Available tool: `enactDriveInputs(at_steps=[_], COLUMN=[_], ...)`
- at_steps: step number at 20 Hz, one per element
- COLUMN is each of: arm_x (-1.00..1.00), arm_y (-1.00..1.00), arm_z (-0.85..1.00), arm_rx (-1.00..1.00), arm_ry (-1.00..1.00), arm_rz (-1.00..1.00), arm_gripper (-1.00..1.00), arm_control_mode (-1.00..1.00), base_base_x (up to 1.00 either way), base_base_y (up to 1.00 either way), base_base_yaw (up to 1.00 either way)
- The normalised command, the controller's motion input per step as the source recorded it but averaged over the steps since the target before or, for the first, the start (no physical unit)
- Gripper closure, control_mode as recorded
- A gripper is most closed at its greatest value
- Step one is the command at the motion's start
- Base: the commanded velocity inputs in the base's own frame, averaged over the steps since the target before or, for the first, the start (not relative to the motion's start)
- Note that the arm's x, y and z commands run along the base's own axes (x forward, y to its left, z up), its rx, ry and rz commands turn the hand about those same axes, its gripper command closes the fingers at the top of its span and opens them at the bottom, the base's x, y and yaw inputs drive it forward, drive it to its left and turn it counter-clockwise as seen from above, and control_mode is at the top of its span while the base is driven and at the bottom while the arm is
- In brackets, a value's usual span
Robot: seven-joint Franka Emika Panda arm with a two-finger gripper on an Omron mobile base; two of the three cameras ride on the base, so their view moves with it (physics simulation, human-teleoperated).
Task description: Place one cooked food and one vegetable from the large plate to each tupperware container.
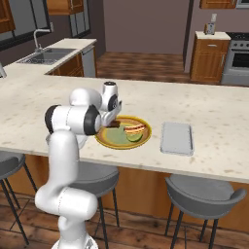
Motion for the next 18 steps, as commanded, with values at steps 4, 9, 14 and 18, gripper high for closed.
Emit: enactDriveInputs(at_steps=[4, 9, 14, 18], arm_x=[-0.72, -0.87, -0.65, -0.14], arm_y=[0.0, 0.27, 0.57, 0.66], arm_z=[0.71, 0.58, 0.53, 0.71], arm_rx=[0.01, 0.08, 0.11, 0.12], arm_ry=[-0.05, -0.09, 0.0, -0.05], arm_rz=[-0.43, -0.65, -0.6, -0.59], arm_gripper=[1.0, 1.0, 1.0, 1.0], arm_control_mode=[-1.0, -1.0, -1.0, -1.0], base_base_x=[0.0, 0.0, 0.0, 0.0], base_base_y=[0.0, 0.0, 0.0, 0.0], base_base_yaw=[0.0, 0.0, 0.0, 0.0])
